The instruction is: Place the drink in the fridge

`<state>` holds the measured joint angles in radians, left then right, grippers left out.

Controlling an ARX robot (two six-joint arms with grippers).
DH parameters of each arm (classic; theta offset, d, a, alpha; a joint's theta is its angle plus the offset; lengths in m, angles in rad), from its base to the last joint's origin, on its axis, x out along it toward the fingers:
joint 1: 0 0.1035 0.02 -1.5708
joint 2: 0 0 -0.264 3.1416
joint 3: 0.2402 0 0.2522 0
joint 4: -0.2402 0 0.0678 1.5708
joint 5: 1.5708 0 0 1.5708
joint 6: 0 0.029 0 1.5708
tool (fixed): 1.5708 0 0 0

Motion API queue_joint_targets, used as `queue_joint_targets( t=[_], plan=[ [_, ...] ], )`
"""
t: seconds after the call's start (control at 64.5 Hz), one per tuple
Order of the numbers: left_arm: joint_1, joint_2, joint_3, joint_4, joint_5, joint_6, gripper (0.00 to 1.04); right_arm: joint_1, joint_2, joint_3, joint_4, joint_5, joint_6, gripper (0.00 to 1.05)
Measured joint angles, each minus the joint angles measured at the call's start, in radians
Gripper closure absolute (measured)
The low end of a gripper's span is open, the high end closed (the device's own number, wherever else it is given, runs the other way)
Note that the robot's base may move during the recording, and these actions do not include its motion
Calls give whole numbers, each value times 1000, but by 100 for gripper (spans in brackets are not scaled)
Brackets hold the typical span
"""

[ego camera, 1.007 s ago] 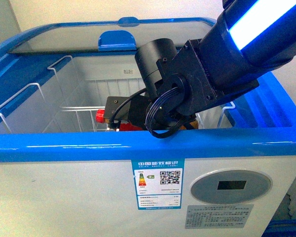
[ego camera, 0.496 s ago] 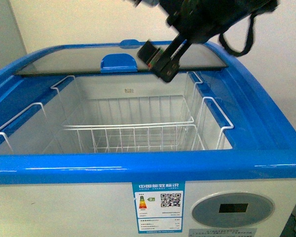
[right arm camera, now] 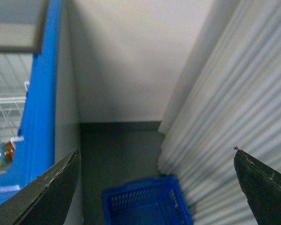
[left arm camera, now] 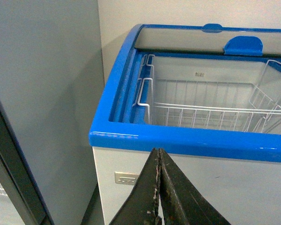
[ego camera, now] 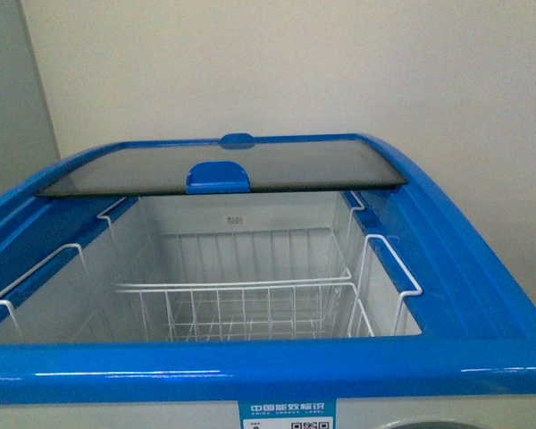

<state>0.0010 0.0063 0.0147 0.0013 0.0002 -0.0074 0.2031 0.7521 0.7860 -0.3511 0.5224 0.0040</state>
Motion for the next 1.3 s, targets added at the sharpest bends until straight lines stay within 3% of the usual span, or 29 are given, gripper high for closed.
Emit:
queue_joint_targets(
  t=[0.062,0.139,0.232,0.294,0.372,0.651,1.301],
  plan=[
    [0,0,0,0,0,0,102,12,-102,-51,-85,8,41,7],
    [0,0,0,0,0,0,102,8,-171,-72,-76,-18,60,8],
    [0,0,0,0,0,1,102,-77,-283,-209,213,-327,26,25],
    [0,0,0,0,0,1,102,-173,-336,-327,321,-501,12,40],
    [0,0,0,0,0,1,102,-197,-374,-421,355,-514,6,58],
    [0,0,0,0,0,2,102,-201,-469,-562,406,-523,0,103],
    [0,0,0,0,0,2,102,-201,-684,-713,338,-523,-1,102]
  ],
)
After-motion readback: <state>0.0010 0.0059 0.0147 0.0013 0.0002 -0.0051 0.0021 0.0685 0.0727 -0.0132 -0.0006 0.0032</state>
